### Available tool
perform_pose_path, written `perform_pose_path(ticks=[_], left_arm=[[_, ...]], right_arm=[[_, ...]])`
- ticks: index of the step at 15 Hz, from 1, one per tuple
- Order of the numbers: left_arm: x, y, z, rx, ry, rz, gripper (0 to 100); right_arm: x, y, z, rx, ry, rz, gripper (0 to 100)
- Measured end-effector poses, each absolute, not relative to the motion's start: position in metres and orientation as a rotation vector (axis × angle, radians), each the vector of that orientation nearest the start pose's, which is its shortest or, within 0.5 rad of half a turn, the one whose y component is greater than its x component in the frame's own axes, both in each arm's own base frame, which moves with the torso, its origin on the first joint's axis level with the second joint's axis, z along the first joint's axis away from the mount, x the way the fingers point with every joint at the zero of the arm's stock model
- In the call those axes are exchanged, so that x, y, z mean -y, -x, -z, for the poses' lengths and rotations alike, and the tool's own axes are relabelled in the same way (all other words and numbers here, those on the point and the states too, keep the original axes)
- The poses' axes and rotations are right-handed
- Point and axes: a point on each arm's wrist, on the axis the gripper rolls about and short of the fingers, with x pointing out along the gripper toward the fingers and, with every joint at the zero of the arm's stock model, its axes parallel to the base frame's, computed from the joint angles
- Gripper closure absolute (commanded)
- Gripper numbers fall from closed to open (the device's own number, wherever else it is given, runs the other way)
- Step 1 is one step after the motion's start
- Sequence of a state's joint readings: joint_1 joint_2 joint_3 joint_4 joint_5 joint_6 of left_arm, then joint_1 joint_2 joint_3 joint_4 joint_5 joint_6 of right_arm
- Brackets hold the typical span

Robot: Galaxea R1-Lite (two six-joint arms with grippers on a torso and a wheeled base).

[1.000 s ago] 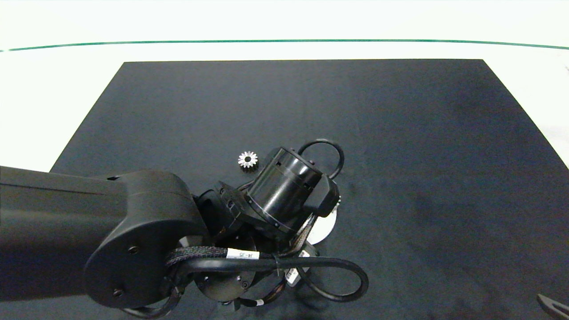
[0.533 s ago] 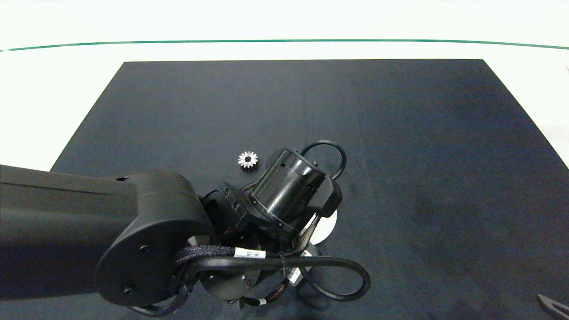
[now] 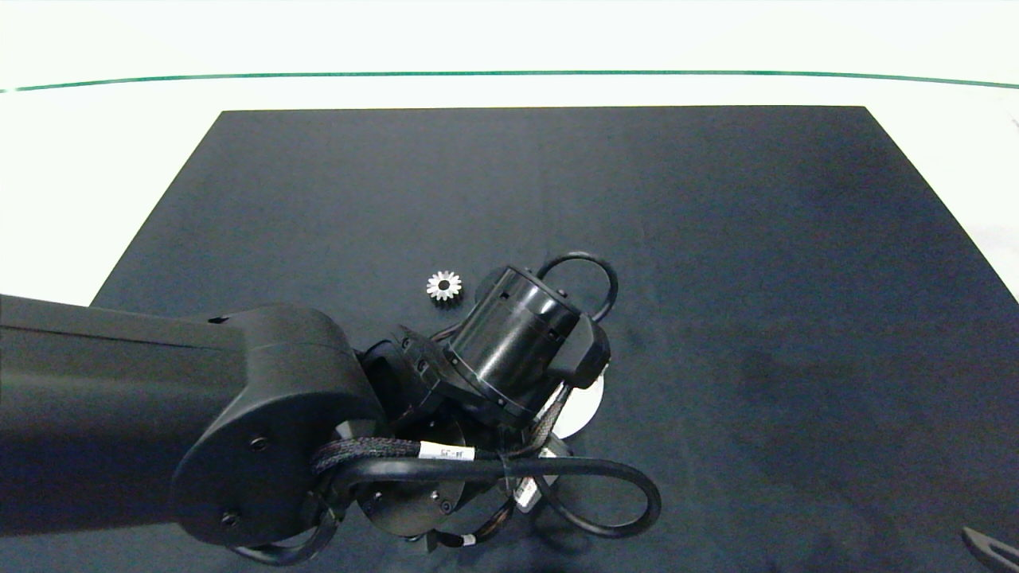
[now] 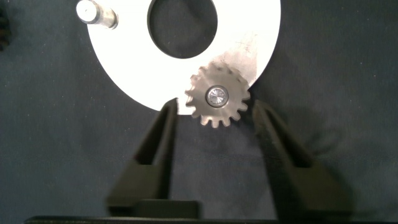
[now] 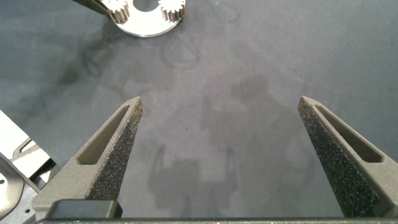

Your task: Install three planetary gears onto the carrier pins

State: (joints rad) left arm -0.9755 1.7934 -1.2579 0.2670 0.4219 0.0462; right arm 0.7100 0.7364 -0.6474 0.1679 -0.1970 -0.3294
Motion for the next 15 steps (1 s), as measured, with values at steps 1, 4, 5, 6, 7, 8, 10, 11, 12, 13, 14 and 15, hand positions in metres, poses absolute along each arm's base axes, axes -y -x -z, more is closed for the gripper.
perform_pose_path(ticks=[1,4,5,6,7,8,10,11,12,13,14,15], left_arm=[[0.263,-0.190,-0.196,-0.611,-0.564,0.536,0],[0.261,-0.190,-0.202,-0.600,-0.551,0.533,0],[0.257,-0.192,-0.208,-0.585,-0.533,0.523,0],[0.251,-0.197,-0.217,-0.570,-0.508,0.501,0],[0.240,-0.207,-0.227,-0.551,-0.473,0.461,0],[0.226,-0.219,-0.240,-0.532,-0.434,0.407,0],[0.193,-0.244,-0.264,-0.494,-0.345,0.278,0],[0.179,-0.254,-0.273,-0.481,-0.303,0.220,0],[0.170,-0.262,-0.277,-0.475,-0.278,0.181,0],[0.165,-0.268,-0.279,-0.471,-0.263,0.155,0],[0.163,-0.275,-0.280,-0.468,-0.244,0.137,0],[0.165,-0.280,-0.281,-0.463,-0.226,0.131,0]], right_arm=[[-0.034,-0.046,-0.235,-0.147,0.434,-0.546,0],[-0.034,-0.046,-0.235,-0.147,0.434,-0.545,0],[-0.034,-0.046,-0.235,-0.146,0.434,-0.544,0],[-0.034,-0.046,-0.236,-0.144,0.433,-0.544,0],[-0.033,-0.046,-0.236,-0.143,0.432,-0.543,0],[-0.033,-0.046,-0.236,-0.141,0.431,-0.543,0],[-0.033,-0.045,-0.236,-0.139,0.430,-0.542,0],[-0.033,-0.045,-0.237,-0.138,0.430,-0.543,0],[-0.033,-0.045,-0.237,-0.136,0.429,-0.542,0],[-0.032,-0.044,-0.237,-0.133,0.427,-0.541,0],[-0.031,-0.043,-0.237,-0.128,0.425,-0.540,0],[-0.031,-0.043,-0.238,-0.125,0.423,-0.539,0]])
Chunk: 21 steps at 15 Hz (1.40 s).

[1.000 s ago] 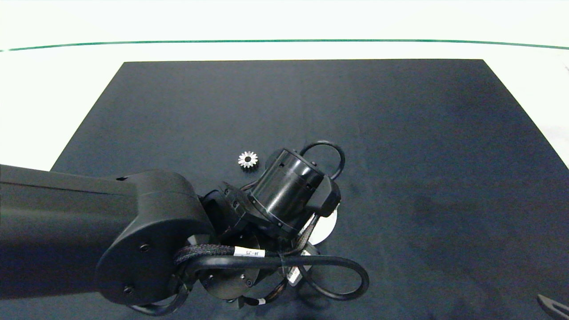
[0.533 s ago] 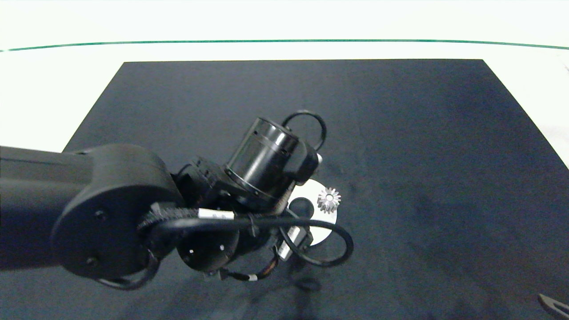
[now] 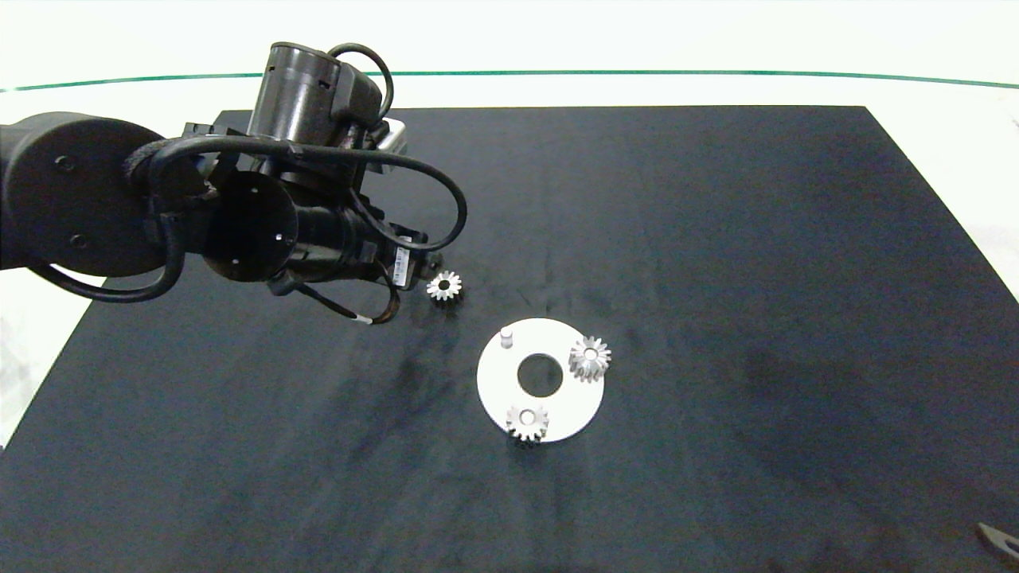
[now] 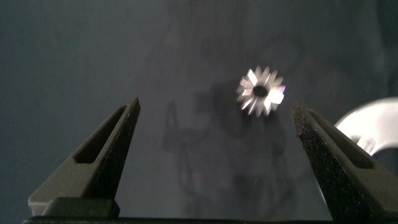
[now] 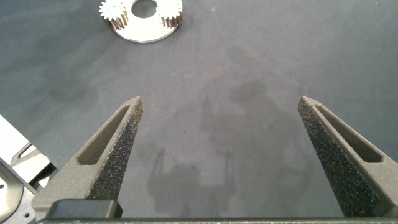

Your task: Install three planetary gears onto the carrier pins

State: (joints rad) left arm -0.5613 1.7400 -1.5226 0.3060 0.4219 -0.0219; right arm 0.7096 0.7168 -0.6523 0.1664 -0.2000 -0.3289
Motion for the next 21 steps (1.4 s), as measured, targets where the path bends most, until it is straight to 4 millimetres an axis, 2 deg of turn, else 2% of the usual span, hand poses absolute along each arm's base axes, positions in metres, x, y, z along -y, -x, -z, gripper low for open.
perform_pose_path(ticks=[4,9,13,21], left_arm=[[0.189,-0.294,-0.274,-0.467,-0.230,0.165,0],[0.220,-0.314,-0.247,-0.512,-0.266,0.199,0],[0.225,-0.322,-0.233,-0.542,-0.274,0.194,0],[0.220,-0.328,-0.229,-0.556,-0.266,0.170,0]], right_arm=[[-0.030,-0.041,-0.239,-0.118,0.420,-0.538,0],[-0.028,-0.040,-0.240,-0.108,0.416,-0.536,0],[-0.028,-0.040,-0.240,-0.106,0.416,-0.537,0],[-0.028,-0.039,-0.240,-0.106,0.416,-0.538,0]])
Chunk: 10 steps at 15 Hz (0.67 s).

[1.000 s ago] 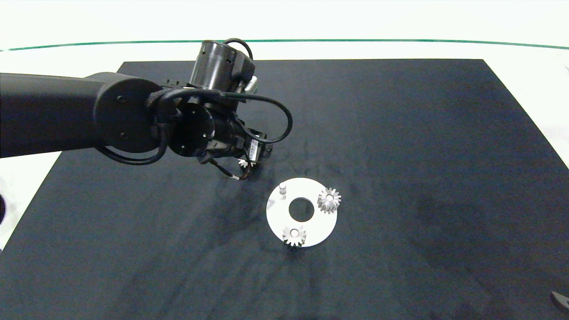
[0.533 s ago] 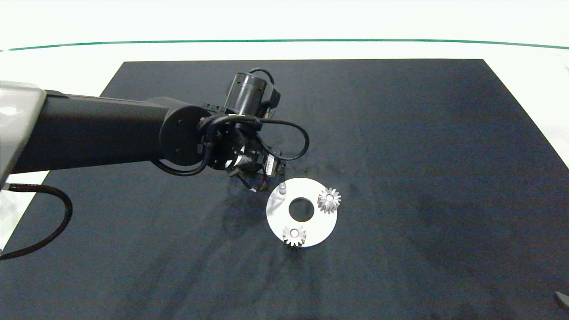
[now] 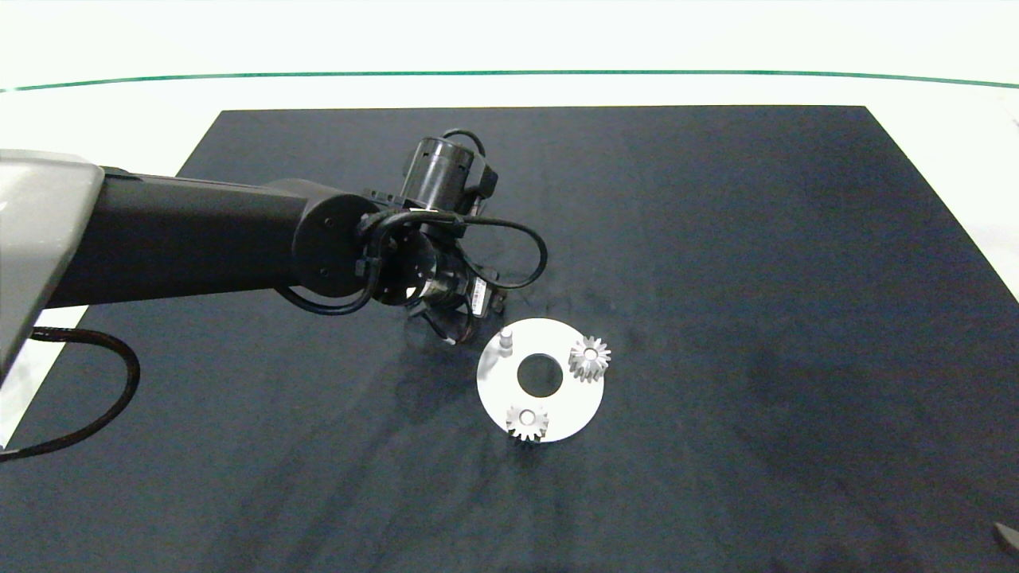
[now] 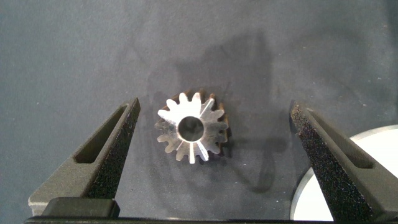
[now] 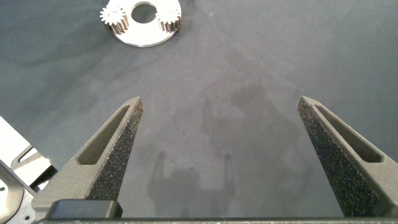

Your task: Install three planetary gears onto the carrier pins

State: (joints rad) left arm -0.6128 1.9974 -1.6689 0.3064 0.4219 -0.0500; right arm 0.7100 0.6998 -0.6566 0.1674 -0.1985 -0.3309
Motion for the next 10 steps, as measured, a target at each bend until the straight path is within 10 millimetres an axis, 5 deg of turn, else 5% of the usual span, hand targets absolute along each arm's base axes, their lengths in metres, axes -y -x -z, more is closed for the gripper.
perform_pose_path(ticks=[10], left_arm=[[0.2166,-0.3268,-0.2278,-0.571,-0.243,0.157,19]], right_arm=[[-0.0271,-0.0383,-0.2400,-0.100,0.413,-0.539,0]])
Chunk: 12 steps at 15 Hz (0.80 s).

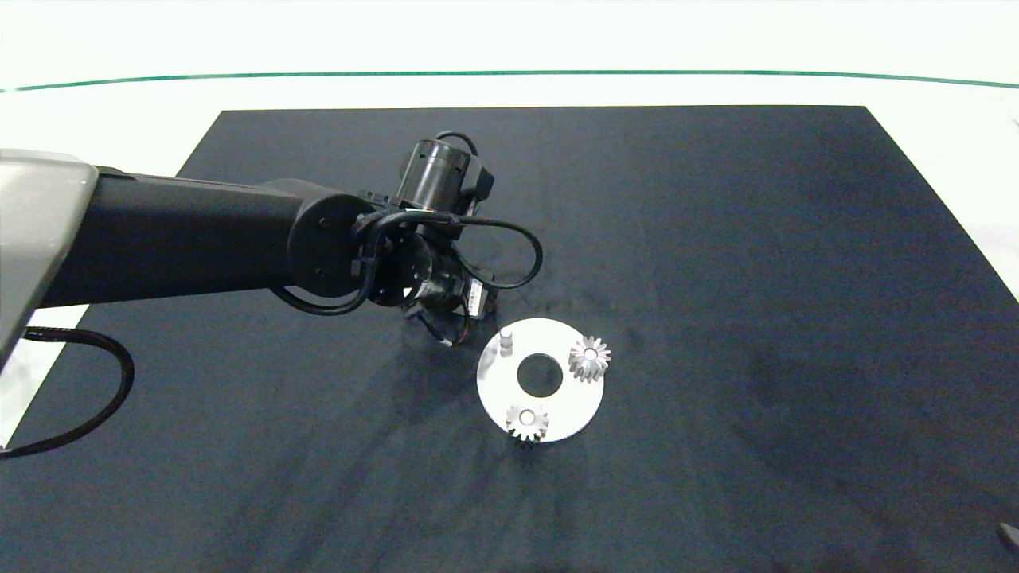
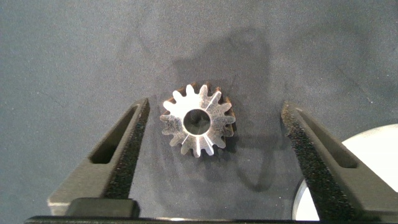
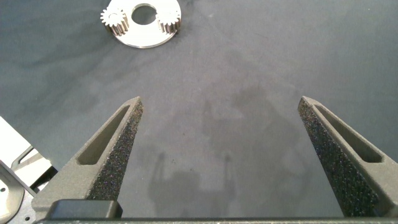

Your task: Install three planetary gears onto the carrier pins

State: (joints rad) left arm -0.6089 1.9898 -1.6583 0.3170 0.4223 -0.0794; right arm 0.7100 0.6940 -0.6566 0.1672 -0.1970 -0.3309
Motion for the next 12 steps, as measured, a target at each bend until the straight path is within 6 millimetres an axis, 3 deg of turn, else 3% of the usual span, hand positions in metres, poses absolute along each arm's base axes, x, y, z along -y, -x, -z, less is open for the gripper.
perform_pose_path(ticks=[12], left_arm=[[0.2170,-0.3249,-0.2247,-0.582,-0.243,0.157,43]], right_arm=[[-0.0268,-0.0380,-0.2402,-0.098,0.412,-0.538,0]])
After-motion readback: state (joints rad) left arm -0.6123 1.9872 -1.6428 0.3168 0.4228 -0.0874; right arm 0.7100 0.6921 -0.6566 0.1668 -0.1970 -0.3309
